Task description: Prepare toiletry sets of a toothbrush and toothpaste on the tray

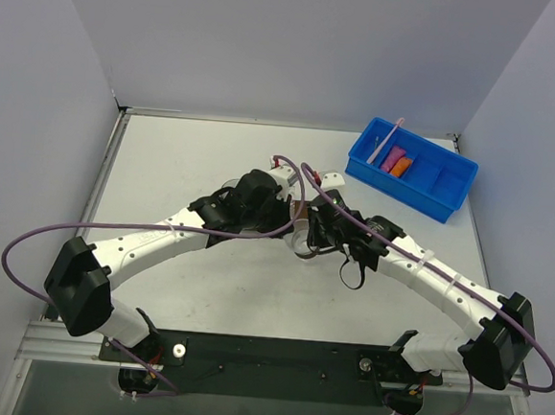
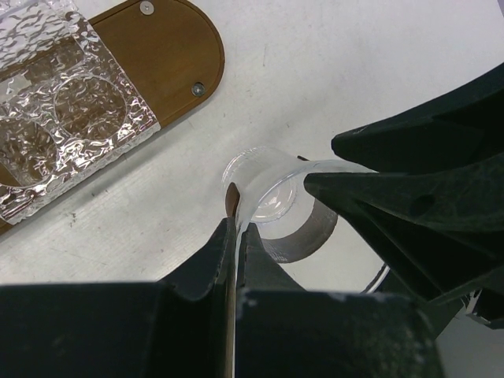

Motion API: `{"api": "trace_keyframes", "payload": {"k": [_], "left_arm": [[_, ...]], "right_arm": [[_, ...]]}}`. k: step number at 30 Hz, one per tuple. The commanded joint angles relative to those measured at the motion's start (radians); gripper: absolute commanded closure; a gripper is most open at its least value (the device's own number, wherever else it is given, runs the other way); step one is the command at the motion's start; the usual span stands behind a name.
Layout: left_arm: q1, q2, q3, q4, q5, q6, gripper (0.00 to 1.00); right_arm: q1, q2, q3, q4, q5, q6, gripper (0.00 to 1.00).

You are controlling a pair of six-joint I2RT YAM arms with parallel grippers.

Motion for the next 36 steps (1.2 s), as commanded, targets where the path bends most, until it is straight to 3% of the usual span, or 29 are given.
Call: {"api": "trace_keyframes", "payload": {"k": [1,2,3,9,13,14,18,21,26,31,36], "left_arm": [[-0.001,-0.061,0.024,0.110,0.013,-0.018,1.00],[-0.001,-0.061,0.022,0.112,0.013,-0.016,1.00],[-0.001,-0.062,0.021,0.117,0.016,-0.016,1.00],[0.000,-0.070,0.033,0.135,0.068,0.019,1.00],[0.022,-0.104,0.013,0.176,0.146,0.026,0.76],[0.034,-0.113,0.003,0.193,0.166,0.012,0.60],[0.097,-0.166,-0.043,0.259,0.270,-0.024,0.43],[0.138,-0.220,-0.062,0.238,0.309,0.018,0.37],[0.181,-0.330,-0.062,0.135,0.358,0.217,0.31],[0.269,-0.421,-0.131,0.107,0.389,0.285,0.29],[0.355,-0.458,-0.175,0.112,0.366,0.279,0.29]], "right_arm": [[0.010,0.006,0.007,-0.013,0.054,0.024,0.83],[0.010,0.006,0.007,-0.013,0.058,0.027,0.95],[0.010,0.008,0.007,-0.013,0.060,0.028,1.00],[0.010,-0.021,0.006,-0.004,0.068,0.018,1.00],[-0.013,-0.073,-0.006,0.024,0.048,-0.002,1.00],[-0.034,-0.084,-0.010,0.026,0.042,-0.005,1.00],[-0.114,-0.133,-0.020,0.035,-0.053,-0.022,1.00],[-0.186,-0.165,-0.028,0.053,-0.125,-0.073,1.00],[-0.281,-0.147,0.003,0.085,-0.410,-0.315,1.00],[-0.419,-0.064,0.069,0.088,-0.660,-0.421,1.00],[-0.464,0.060,0.138,0.098,-0.693,-0.487,1.00]]}}
